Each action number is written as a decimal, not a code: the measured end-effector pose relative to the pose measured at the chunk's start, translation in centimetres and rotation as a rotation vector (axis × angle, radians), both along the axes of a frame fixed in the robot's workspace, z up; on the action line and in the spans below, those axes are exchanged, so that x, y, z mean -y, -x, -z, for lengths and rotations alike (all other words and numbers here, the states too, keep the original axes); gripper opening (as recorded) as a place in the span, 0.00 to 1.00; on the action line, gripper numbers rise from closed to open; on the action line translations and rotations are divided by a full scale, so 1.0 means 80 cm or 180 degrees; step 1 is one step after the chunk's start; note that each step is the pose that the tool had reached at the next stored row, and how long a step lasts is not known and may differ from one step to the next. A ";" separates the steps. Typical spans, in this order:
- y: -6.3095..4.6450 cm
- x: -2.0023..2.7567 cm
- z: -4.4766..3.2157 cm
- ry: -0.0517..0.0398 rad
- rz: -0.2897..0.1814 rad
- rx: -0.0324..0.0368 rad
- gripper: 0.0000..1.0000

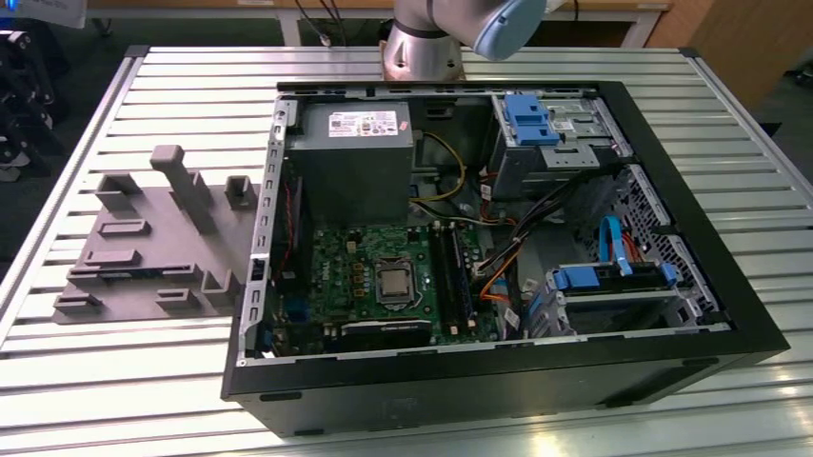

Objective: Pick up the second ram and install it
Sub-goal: 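Pick up the second ram and move it above second insertion slot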

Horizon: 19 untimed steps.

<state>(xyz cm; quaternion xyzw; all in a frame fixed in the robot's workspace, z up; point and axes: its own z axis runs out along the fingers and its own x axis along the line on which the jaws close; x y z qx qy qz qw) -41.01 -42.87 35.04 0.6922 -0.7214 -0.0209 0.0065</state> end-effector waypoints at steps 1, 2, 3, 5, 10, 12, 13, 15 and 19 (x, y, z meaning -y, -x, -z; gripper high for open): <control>0.000 0.0000 0.0011 0.0000 0.0000 0.0000 0.36; 0.000 0.0000 0.0021 0.0000 0.0000 0.0001 0.36; 0.000 0.0000 0.0026 0.0000 0.0000 0.0001 0.36; 0.000 0.0000 0.0027 0.0000 0.0000 0.0002 0.36; 0.000 0.0000 0.0029 0.0000 0.0000 0.0003 0.36; 0.001 0.0001 0.0037 -0.0001 0.0000 0.0003 0.36; 0.001 0.0004 0.0045 -0.0001 0.0000 0.0004 0.36; 0.001 0.0021 0.0070 0.0000 0.0000 0.0003 0.36; 0.002 0.0062 0.0139 0.0000 0.0005 0.0002 0.36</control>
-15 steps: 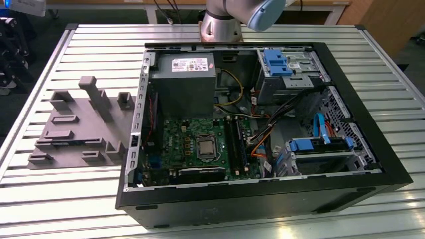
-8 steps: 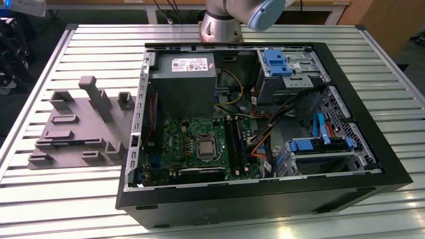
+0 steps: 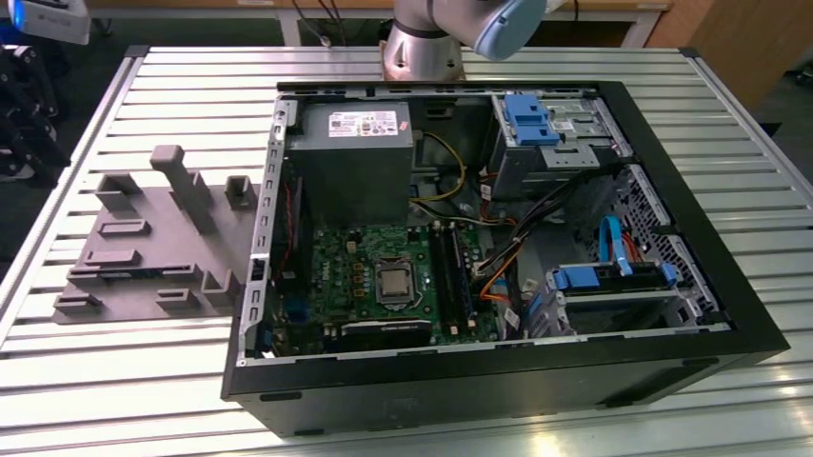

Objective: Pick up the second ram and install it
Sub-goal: 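Pick up the second ram and move it above second insertion slot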

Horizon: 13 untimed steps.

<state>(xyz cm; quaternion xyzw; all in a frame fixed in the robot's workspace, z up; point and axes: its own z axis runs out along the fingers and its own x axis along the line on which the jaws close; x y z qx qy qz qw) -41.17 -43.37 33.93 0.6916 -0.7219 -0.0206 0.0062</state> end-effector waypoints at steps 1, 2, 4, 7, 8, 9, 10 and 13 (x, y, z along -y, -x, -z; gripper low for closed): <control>0.000 0.0013 0.0020 0.0000 0.0003 0.0000 0.36; 0.000 0.0024 0.0040 -0.0001 0.0006 0.0001 0.36; 0.000 0.0045 0.0078 0.0000 0.0011 0.0000 0.36; 0.000 0.0074 0.0131 0.0000 0.0018 0.0000 0.36; 0.000 0.0088 0.0150 0.0000 0.0019 0.0000 0.36; 0.000 0.0102 0.0173 0.0000 0.0020 0.0000 0.36; 0.000 0.0113 0.0197 -0.0001 0.0022 0.0001 0.36; 0.000 0.0131 0.0266 0.0000 0.0041 0.0003 0.36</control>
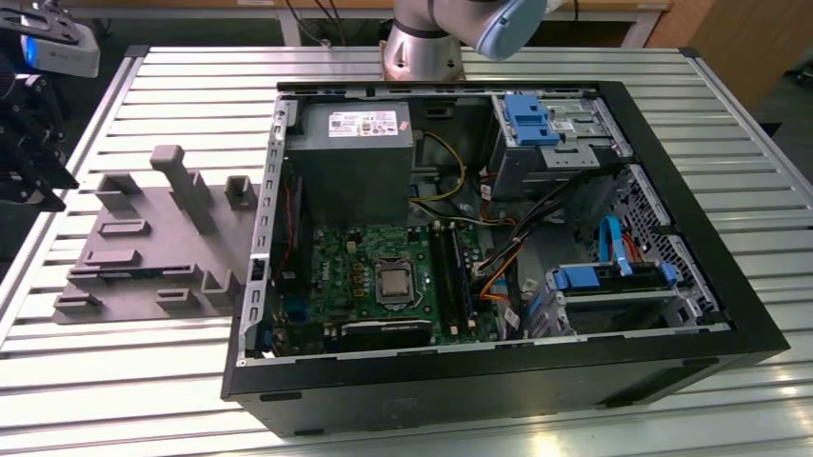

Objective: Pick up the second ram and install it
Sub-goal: 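Pick up the second ram and move it above second insertion slot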

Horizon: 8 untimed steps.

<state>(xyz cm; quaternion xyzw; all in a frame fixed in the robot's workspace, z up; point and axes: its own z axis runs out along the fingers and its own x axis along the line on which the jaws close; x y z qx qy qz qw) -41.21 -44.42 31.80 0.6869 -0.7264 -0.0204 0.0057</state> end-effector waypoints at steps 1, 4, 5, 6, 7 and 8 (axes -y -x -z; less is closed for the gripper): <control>0.000 0.0003 0.0023 0.0000 0.0010 0.0001 0.36; 0.000 0.0008 0.0086 0.0000 0.0079 0.0010 0.36; 0.000 0.0009 0.0105 0.0000 0.0114 0.0017 0.36; 0.000 0.0010 0.0127 0.0000 0.0148 0.0022 0.36; 0.000 0.0011 0.0147 0.0000 0.0159 0.0024 0.36; 0.000 0.0014 0.0165 0.0000 0.0159 0.0025 0.36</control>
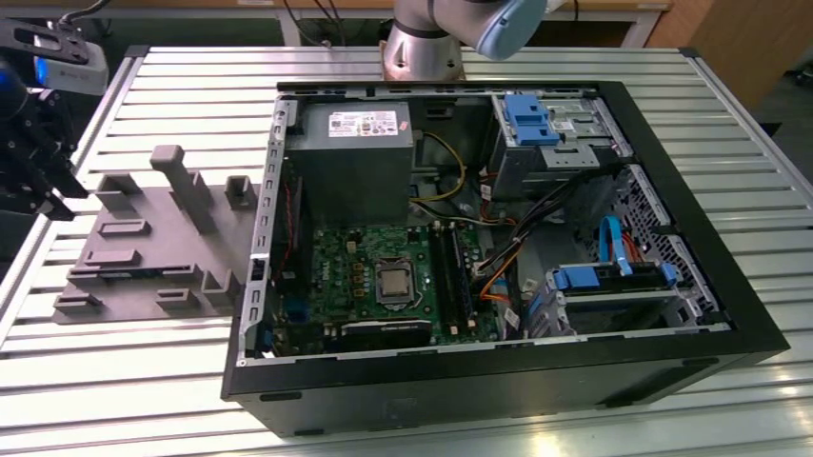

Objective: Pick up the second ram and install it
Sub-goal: 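Pick up the second ram and move it above second insertion slot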

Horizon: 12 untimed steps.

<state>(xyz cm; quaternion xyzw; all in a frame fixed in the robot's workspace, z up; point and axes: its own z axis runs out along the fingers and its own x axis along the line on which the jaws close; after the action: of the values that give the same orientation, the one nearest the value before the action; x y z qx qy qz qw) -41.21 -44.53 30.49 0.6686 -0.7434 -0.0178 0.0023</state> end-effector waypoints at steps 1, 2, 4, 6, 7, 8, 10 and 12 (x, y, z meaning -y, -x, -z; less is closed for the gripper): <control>0.000 0.0004 0.0014 0.0000 0.0000 0.0001 0.36; 0.000 0.0006 0.0025 0.0000 0.0000 0.0002 0.36; 0.000 0.0007 0.0034 0.0000 0.0000 0.0003 0.36; 0.000 0.0007 0.0034 0.0000 0.0000 0.0003 0.36; 0.000 0.0007 0.0035 0.0000 0.0000 0.0003 0.36; 0.000 0.0008 0.0036 0.0000 0.0000 0.0004 0.36; 0.000 0.0012 0.0052 -0.0001 0.0000 0.0005 0.36; 0.000 0.0037 0.0093 0.0000 -0.0001 0.0003 0.36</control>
<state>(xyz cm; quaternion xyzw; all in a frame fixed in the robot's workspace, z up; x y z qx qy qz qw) -41.20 -44.82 29.74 0.6687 -0.7433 -0.0174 0.0019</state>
